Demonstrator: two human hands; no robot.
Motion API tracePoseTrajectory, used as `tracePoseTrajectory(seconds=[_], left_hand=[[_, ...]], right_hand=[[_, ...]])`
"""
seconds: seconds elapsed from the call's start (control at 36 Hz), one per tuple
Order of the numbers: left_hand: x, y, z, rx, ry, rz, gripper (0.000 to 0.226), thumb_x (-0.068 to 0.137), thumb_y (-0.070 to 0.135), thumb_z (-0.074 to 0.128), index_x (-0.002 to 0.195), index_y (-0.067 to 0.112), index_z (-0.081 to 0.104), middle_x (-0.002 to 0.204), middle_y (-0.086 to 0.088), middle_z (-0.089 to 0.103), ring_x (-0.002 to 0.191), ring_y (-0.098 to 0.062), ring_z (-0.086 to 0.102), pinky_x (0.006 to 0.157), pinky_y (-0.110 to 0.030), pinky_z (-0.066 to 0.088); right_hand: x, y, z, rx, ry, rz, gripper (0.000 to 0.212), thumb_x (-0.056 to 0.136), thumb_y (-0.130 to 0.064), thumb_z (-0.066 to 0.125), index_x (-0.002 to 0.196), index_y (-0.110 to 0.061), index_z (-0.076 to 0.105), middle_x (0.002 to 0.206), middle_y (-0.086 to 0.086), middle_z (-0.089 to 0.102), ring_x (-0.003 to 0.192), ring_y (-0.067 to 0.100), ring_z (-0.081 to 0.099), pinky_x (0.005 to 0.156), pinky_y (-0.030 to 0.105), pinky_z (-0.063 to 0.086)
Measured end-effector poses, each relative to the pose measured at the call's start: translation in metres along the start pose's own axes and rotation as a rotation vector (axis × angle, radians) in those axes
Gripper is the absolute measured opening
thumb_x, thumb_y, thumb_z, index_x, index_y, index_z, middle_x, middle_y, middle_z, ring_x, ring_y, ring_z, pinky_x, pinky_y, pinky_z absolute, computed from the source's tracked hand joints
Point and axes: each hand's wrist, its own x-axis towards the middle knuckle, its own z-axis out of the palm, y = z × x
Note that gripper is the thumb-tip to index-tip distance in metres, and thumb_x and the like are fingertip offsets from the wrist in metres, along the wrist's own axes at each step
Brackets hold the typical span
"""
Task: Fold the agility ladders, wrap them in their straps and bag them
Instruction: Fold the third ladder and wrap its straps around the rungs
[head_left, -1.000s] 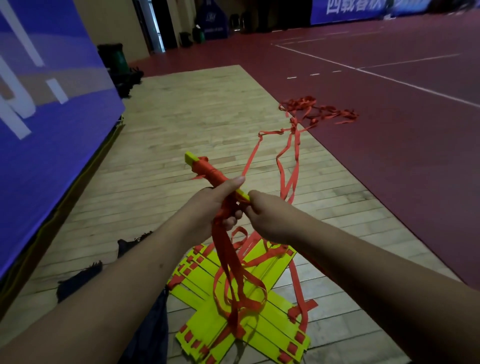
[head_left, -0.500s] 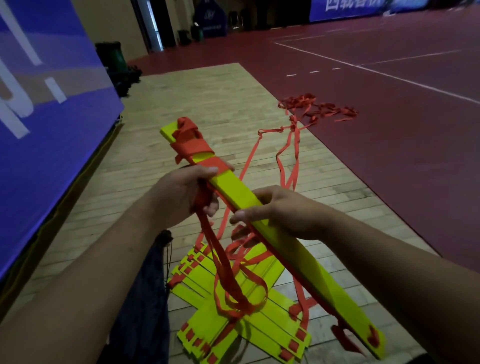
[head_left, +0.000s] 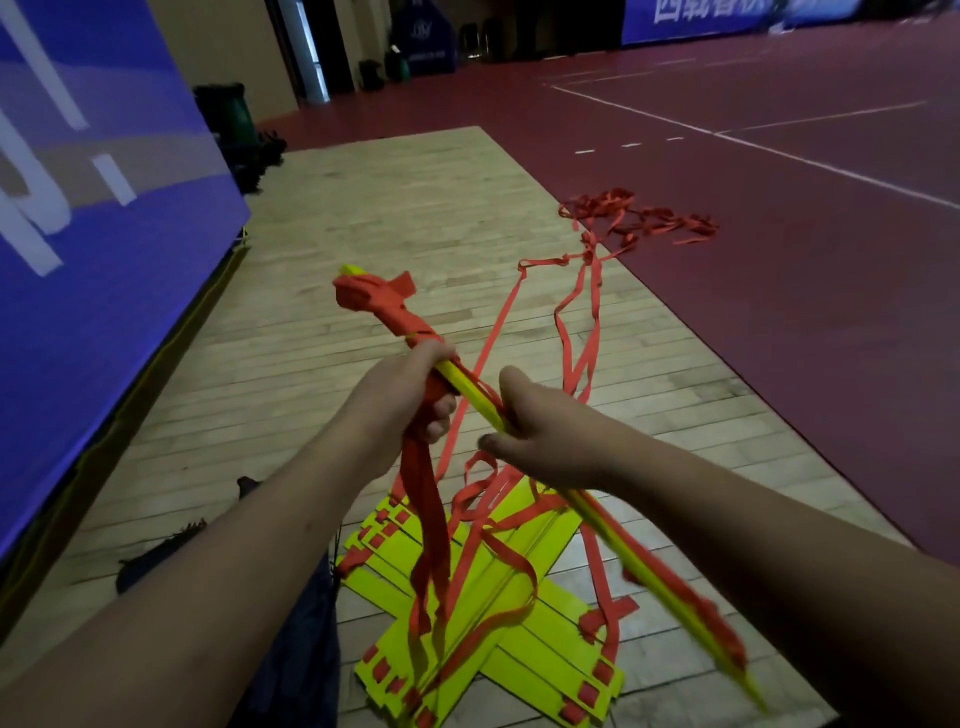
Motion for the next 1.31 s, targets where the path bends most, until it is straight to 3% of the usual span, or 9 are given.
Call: tracePoseTrajectory(seconds=[0.11,0.22,0.36,0.53,0.72,0.92,1.06,1.17,1.31], left_hand=[[0.003,0.006,-0.006,-0.132,-0.014,0.102,0.032,0.099,0.025,0.049,0.07,0.011,0.046,0.046,-0.005,0.039,0.037,-0.017,0.034,0.039,-0.024,0.026],[0.0,0.009,-0.014,-0.16,-0.216,0.185,0.039,0.101,0.029,0.043,0.067,0.01,0.045,0.047,-0.005,0.037,0.039,-0.018,0.036,0.041,-0.024,0.032],[-0.002,0.016,-0.023,-0.24,-0.226,0.216,0.038,0.095,0.032,0.047,0.063,0.013,0.055,0.049,-0.005,0.038,0.04,-0.017,0.039,0.042,-0.024,0.035],[-0.004,0.013,-0.033,0.051,-0.249,0.075,0.038,0.088,0.048,0.056,0.084,0.01,0.056,0.055,-0.005,0.047,0.043,-0.018,0.047,0.043,-0.023,0.039],[0.003,0.008,-0.033,-0.079,-0.132,0.1,0.029,0.091,0.038,0.06,0.079,0.013,0.051,0.052,0.001,0.043,0.042,-0.012,0.043,0.043,-0.019,0.031],[0.002,0.001,-0.027,0.123,-0.177,-0.058,0.056,0.095,0.053,0.054,0.108,-0.002,0.057,0.064,-0.01,0.059,0.053,-0.021,0.058,0.046,-0.023,0.047],[0.0,-0.004,-0.01,0.032,-0.115,-0.048,0.039,0.097,0.043,0.057,0.082,0.008,0.056,0.056,-0.008,0.055,0.043,-0.016,0.049,0.039,-0.02,0.037],[0.004,0.007,-0.012,-0.197,-0.09,-0.001,0.028,0.097,0.027,0.052,0.079,0.007,0.059,0.057,-0.007,0.053,0.041,-0.013,0.046,0.036,-0.018,0.03],[-0.002,0.012,-0.023,-0.267,-0.219,0.132,0.039,0.082,0.036,0.052,0.092,0.002,0.068,0.058,-0.004,0.057,0.043,-0.011,0.045,0.039,-0.018,0.029]], right_hand=[[0.0,0.002,-0.012,0.334,0.053,0.045,0.038,0.096,-0.049,0.061,0.105,-0.014,0.051,0.091,0.004,0.062,0.077,0.017,0.062,0.07,0.036,0.052],[-0.003,0.012,-0.017,0.771,-0.14,0.126,0.042,0.095,-0.046,0.06,0.12,-0.013,0.061,0.108,0.013,0.071,0.097,0.03,0.073,0.092,0.048,0.058],[-0.008,0.011,-0.015,1.146,-0.4,0.053,0.027,0.102,-0.022,0.05,0.115,0.001,0.057,0.099,0.027,0.069,0.076,0.032,0.07,0.073,0.038,0.06],[-0.008,0.011,-0.021,1.023,-0.303,0.055,0.024,0.106,-0.016,0.048,0.119,0.003,0.055,0.084,0.02,0.068,0.057,0.023,0.062,0.056,0.032,0.054],[-0.007,0.012,-0.02,0.853,-0.282,0.093,0.029,0.106,-0.021,0.049,0.114,0.004,0.06,0.08,0.013,0.069,0.068,0.025,0.064,0.062,0.033,0.055],[0.001,0.015,-0.015,0.328,-0.04,0.098,0.024,0.106,-0.024,0.049,0.118,-0.007,0.061,0.091,0.01,0.07,0.069,0.017,0.065,0.059,0.025,0.054],[0.001,0.011,-0.002,0.15,-0.102,0.083,0.027,0.104,-0.032,0.054,0.115,-0.008,0.059,0.089,0.009,0.062,0.071,0.015,0.056,0.065,0.032,0.049],[-0.002,0.007,-0.02,0.314,-0.087,0.025,0.034,0.098,-0.04,0.062,0.114,-0.01,0.068,0.095,0.008,0.071,0.082,0.016,0.065,0.072,0.033,0.05],[-0.009,0.011,-0.023,0.695,-0.226,0.05,0.021,0.093,-0.033,0.071,0.103,-0.015,0.073,0.079,-0.003,0.071,0.071,0.014,0.066,0.065,0.025,0.051]])
